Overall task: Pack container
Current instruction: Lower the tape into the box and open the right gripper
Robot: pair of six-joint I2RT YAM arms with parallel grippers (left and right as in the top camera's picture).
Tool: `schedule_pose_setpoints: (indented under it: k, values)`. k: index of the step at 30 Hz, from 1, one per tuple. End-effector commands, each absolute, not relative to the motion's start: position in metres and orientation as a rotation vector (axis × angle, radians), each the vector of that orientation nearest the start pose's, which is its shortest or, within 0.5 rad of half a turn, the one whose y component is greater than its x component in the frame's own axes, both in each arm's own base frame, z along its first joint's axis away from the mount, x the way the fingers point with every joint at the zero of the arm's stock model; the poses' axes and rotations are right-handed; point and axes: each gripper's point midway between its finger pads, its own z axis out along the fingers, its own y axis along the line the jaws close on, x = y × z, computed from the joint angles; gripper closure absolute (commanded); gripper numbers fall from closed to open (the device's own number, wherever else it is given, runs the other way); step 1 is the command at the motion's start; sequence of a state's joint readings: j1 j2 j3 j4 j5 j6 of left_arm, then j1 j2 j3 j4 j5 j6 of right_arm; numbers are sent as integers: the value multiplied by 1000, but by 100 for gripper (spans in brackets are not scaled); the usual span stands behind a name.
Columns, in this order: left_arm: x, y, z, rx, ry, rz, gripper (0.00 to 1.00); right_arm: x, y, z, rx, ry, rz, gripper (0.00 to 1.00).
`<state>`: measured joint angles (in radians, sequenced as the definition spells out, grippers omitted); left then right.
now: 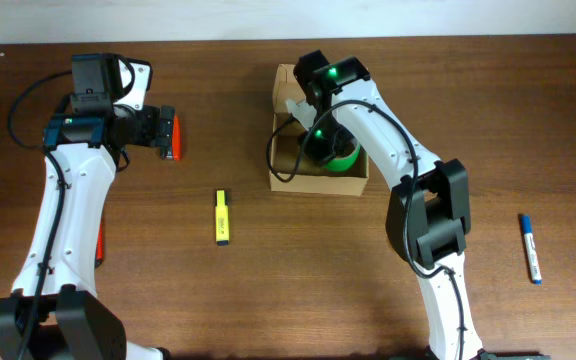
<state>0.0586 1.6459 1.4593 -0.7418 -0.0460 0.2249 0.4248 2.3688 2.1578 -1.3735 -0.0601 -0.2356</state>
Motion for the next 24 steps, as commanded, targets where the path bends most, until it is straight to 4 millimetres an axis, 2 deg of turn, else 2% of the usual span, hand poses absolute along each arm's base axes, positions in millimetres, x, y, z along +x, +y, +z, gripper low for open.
schedule_pose_setpoints:
  k: [1,11,24]
  values:
    - [442,37,197,202,2492,194,0,416,187,57,-988,3004,60,96]
    - [442,37,197,201,2492,194,0,425,177,55,-939,3000,64,96]
    - [442,37,197,201,2492,194,0,425,183,41,-946,3015,109,96]
